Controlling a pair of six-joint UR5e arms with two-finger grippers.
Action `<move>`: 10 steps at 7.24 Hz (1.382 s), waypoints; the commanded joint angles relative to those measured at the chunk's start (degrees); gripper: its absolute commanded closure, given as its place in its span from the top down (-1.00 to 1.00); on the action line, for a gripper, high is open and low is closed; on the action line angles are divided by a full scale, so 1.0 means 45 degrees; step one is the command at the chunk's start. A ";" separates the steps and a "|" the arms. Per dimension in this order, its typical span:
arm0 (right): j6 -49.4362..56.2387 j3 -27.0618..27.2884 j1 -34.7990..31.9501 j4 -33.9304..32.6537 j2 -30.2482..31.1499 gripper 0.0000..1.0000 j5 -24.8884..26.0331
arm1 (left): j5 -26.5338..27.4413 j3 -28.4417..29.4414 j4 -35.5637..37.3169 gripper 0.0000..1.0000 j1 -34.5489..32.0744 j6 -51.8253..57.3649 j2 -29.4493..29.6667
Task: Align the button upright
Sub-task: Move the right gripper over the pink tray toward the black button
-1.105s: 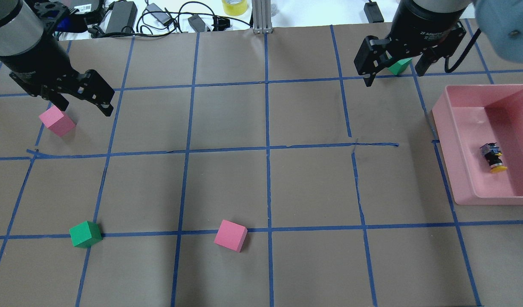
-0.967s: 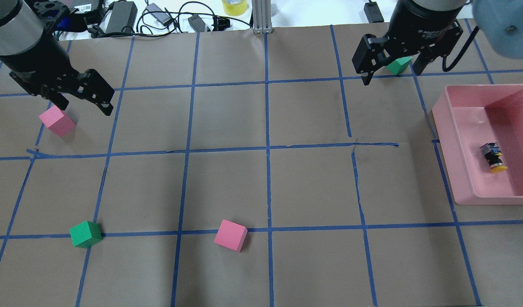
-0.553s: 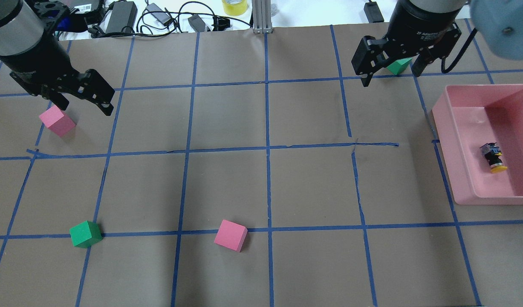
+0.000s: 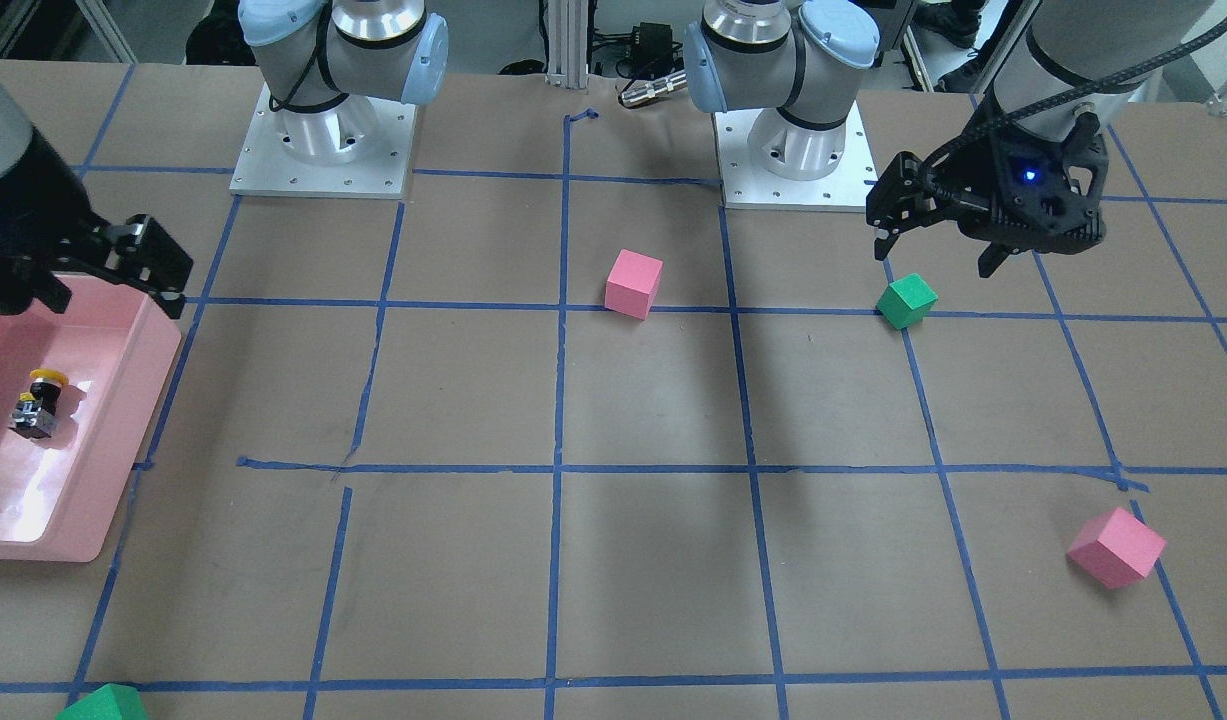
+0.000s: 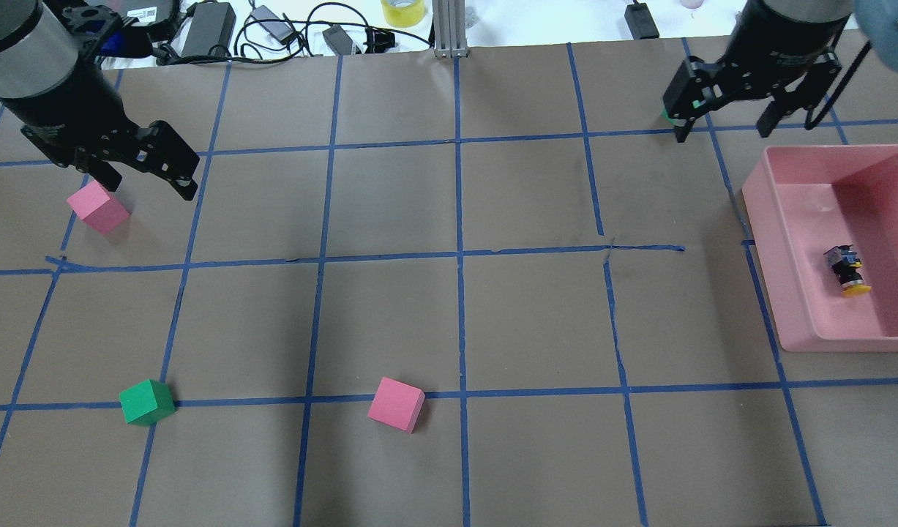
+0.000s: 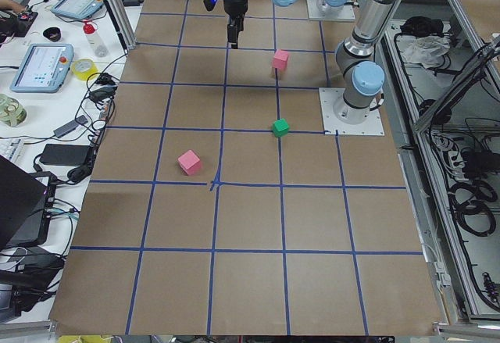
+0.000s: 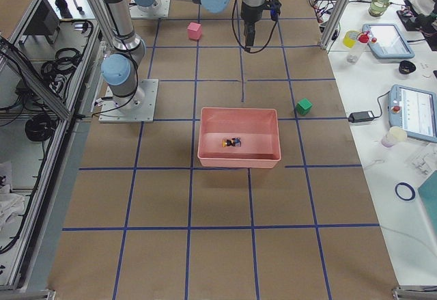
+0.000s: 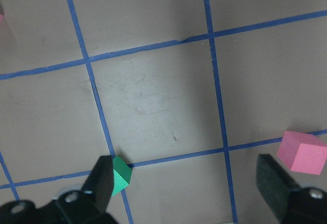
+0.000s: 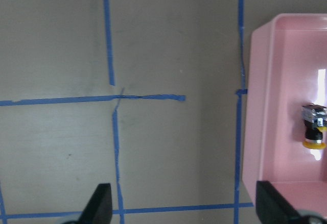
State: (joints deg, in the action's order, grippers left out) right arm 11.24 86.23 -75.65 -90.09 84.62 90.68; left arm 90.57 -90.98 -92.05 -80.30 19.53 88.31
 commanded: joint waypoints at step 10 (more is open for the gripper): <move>0.4611 0.5427 0.5229 -0.8261 -0.1811 1.00 -0.0151 | -0.0107 0.0003 0.0631 1.00 0.0091 -0.0005 0.0063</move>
State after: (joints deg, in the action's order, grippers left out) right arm 31.88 110.68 -52.15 -126.86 77.11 90.15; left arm 90.09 -90.95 -89.24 -79.91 19.51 88.63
